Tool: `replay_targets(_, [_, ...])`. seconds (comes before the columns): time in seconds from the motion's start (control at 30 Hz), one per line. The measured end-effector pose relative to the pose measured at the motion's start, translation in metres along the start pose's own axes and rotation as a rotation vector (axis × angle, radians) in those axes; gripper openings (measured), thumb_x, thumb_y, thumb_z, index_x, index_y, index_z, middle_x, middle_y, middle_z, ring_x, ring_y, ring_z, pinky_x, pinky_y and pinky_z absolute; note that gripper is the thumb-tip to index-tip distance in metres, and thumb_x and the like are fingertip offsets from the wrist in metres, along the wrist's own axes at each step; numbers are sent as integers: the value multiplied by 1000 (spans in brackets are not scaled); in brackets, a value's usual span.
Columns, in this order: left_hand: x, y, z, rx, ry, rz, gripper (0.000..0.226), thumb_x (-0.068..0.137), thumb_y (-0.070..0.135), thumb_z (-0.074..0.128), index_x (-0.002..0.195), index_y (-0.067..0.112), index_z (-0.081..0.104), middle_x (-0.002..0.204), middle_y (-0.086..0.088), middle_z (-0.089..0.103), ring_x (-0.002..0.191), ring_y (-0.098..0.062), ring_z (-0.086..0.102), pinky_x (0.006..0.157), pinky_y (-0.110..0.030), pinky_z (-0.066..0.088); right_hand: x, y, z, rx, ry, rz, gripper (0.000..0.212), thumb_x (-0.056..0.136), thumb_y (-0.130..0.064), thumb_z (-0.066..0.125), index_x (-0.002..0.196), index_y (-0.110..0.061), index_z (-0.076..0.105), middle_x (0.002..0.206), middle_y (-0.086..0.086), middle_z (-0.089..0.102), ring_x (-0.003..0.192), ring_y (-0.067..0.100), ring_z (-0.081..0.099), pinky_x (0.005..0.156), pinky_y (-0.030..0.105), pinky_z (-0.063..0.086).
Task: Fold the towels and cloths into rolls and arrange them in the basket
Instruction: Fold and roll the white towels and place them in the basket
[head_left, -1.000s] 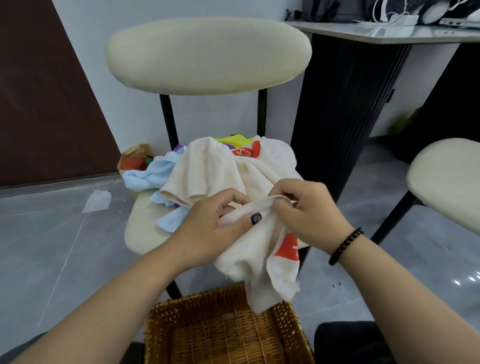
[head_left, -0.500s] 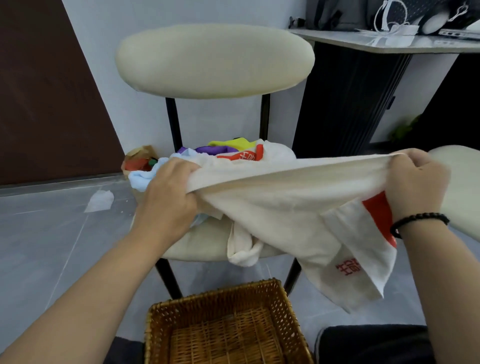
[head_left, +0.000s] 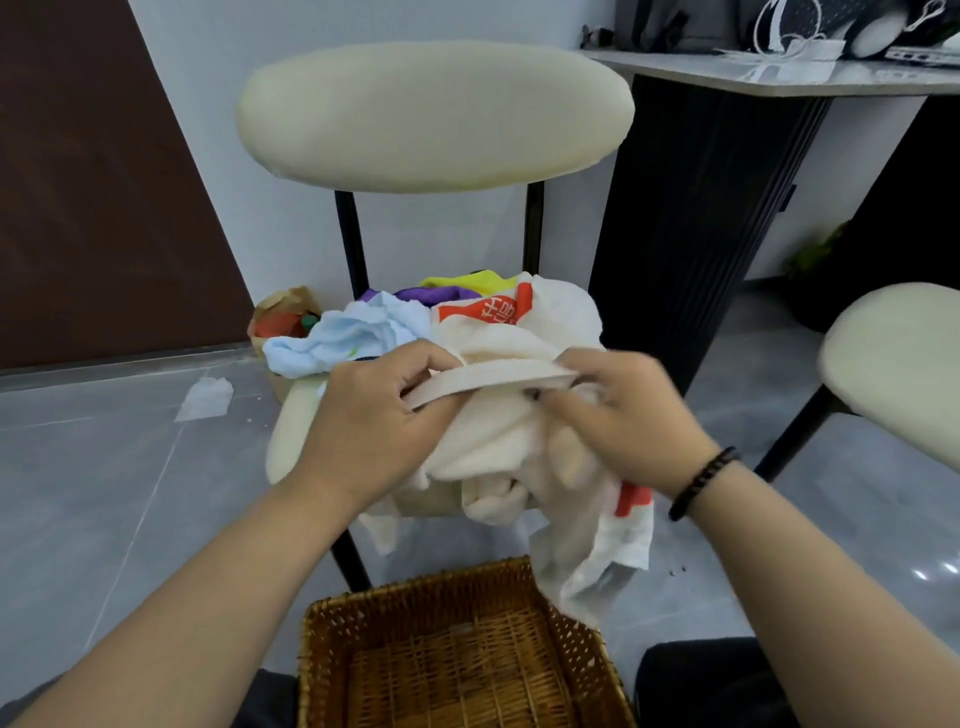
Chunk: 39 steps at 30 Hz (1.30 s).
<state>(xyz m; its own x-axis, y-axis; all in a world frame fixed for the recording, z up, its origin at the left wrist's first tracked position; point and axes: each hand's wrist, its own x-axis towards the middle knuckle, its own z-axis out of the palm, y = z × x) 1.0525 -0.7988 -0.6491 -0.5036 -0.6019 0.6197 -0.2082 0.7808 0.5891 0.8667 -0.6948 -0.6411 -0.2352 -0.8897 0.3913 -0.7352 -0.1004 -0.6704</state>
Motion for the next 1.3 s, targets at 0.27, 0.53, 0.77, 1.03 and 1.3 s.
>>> replay_targets(0.27, [6,-23,-20,83,17,-192,27,87,14,65,84,40,61,77,8,67,73,-8,58,64,-13,42,3,22,-60,113,430,258,31,87,-27,64,73,0,64,74,28,59,64,18,50,62,34,43])
replay_targets(0.53, [9,-30,-34,-300,57,-508,19,89,8,65,86,26,69,82,14,73,77,1,64,77,-23,51,-4,29,-80,245,539,484,28,88,-22,60,60,-19,59,51,-3,49,49,10,45,51,22,40])
replay_targets(0.77, [6,2,-45,-848,-78,-716,22,89,17,53,105,11,68,92,-5,75,78,-13,71,63,-22,57,-14,15,-95,585,313,580,23,92,-32,57,86,-14,70,79,1,75,75,16,72,67,31,55])
replay_targets(1.03, [-8,50,-53,-1071,203,-708,32,27,33,77,56,21,74,56,6,67,49,-5,65,41,-17,50,-44,-6,-108,1133,102,426,35,82,-38,52,96,-17,76,106,7,71,100,25,68,77,36,57])
replay_targets(1.3, [-11,26,-36,-820,60,-736,22,97,22,52,90,21,73,84,3,75,78,-11,68,64,-21,54,-39,-9,-75,908,36,778,39,84,-35,61,103,-2,70,106,19,70,97,30,69,85,43,54])
